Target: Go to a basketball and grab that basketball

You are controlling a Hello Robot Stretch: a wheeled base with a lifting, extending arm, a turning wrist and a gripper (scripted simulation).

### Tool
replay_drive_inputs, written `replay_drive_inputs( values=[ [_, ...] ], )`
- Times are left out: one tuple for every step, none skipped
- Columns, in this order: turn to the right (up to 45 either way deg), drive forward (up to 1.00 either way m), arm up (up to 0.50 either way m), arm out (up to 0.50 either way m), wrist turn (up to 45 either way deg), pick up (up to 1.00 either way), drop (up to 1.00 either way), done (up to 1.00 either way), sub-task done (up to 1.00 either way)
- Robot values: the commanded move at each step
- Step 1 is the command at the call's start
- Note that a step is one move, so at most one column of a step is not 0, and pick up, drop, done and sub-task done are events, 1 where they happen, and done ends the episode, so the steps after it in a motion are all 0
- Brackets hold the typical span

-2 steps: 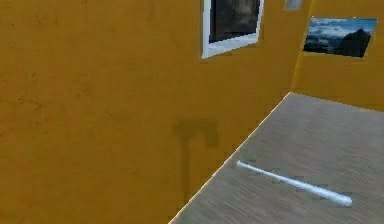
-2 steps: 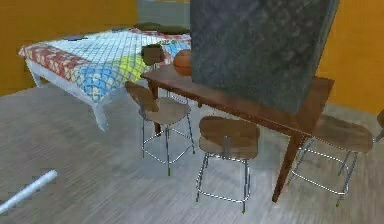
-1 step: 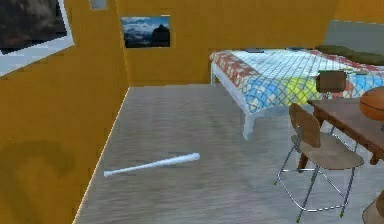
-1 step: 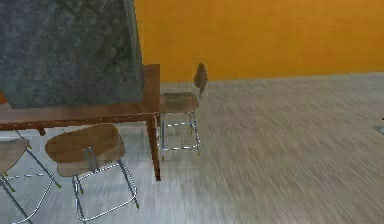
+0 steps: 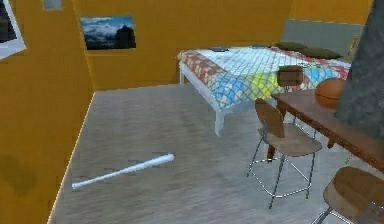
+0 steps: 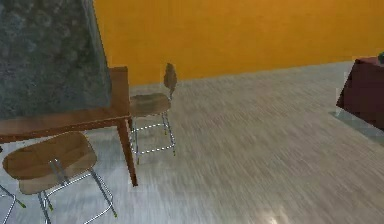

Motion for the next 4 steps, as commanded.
replay_drive_inputs(
  values=[
    [0.0,0.70,0.00,0.00,0.0,0.00,0.00,0.00,0.00],
    [-33.0,0.00,0.00,0.00,0.0,0.00,0.00,0.00,0.00],
    [45.0,0.00,0.00,0.00,0.0,0.00,0.00,0.00,0.00],
    [42.0,0.00,0.00,0.00,0.0,0.00,0.00,0.00,0.00]
  ],
)
